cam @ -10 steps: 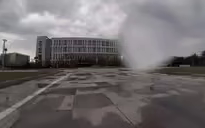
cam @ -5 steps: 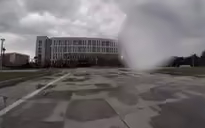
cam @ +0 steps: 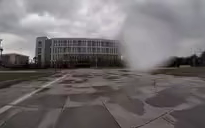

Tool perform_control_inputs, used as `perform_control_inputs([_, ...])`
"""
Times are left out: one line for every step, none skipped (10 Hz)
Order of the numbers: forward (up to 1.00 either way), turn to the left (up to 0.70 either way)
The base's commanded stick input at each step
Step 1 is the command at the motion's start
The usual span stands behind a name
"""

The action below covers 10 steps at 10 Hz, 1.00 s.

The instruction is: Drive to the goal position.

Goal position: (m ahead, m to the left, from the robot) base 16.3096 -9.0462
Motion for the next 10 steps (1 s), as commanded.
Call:
perform_control_inputs([0.7,0.0])
perform_control_inputs([0.7,0.0])
perform_control_inputs([0.7,0.0])
perform_control_inputs([0.7,0.0])
perform_control_inputs([0.7,0.0])
perform_control_inputs([0.7,0.0])
perform_control_inputs([0.7,0.0])
perform_control_inputs([0.7,0.0])
perform_control_inputs([0.7,0.0])
perform_control_inputs([0.7,0.0])
